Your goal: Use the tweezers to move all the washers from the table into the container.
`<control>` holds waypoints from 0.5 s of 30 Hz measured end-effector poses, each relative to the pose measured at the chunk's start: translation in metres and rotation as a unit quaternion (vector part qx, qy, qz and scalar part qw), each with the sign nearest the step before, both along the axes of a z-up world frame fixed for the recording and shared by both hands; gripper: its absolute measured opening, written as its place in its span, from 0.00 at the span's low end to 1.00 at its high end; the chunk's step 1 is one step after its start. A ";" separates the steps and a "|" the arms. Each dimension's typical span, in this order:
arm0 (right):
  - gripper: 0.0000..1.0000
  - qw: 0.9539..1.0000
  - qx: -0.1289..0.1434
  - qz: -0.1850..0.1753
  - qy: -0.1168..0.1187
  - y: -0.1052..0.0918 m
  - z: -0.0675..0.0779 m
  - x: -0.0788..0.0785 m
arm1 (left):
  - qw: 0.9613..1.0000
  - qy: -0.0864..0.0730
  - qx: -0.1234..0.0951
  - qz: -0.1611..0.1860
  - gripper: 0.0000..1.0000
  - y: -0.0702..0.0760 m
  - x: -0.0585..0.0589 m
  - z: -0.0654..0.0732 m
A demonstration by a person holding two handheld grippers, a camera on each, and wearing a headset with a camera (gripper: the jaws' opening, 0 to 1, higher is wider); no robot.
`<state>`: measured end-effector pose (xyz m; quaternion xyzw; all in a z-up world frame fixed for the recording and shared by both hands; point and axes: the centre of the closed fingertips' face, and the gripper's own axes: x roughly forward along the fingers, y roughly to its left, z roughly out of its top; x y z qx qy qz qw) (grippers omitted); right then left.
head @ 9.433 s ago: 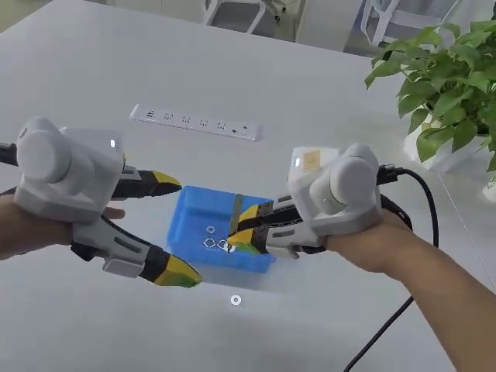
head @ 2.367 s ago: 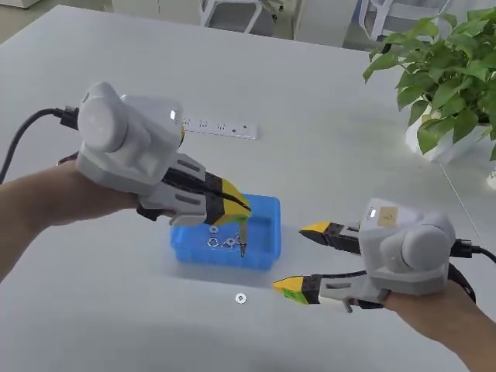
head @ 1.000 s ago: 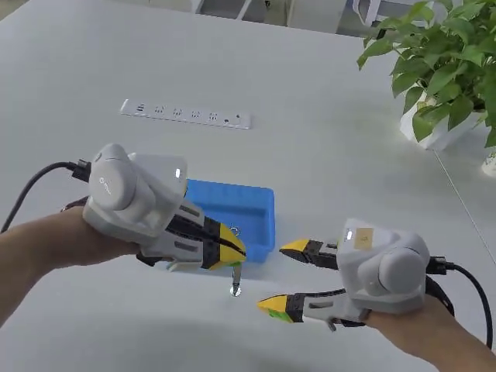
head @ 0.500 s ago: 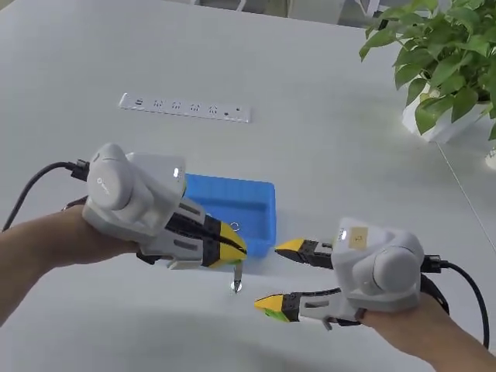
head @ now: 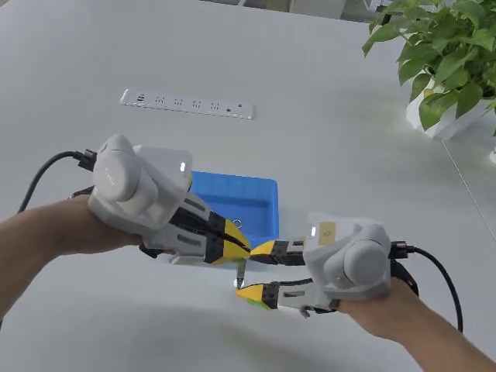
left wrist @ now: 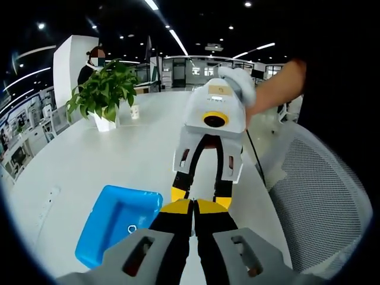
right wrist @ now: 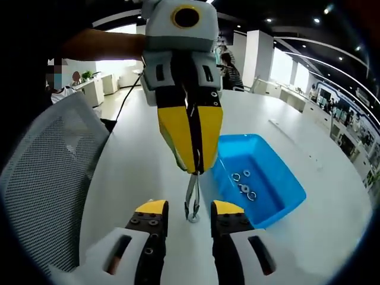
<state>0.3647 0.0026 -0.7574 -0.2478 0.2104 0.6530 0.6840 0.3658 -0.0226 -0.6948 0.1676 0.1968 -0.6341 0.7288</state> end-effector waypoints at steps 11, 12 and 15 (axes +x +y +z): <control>0.11 0.999 -0.038 0.036 -0.011 0.004 -0.010 0.001 | 1.000 0.003 0.000 -0.003 0.04 0.000 0.000 -0.001; 0.11 0.998 -0.039 0.037 -0.011 0.004 -0.010 0.002 | 1.000 0.003 0.000 -0.002 0.04 0.000 0.000 -0.001; 0.11 0.998 -0.045 0.042 -0.014 0.004 -0.011 0.001 | 1.000 0.003 0.000 -0.001 0.04 -0.001 0.000 -0.001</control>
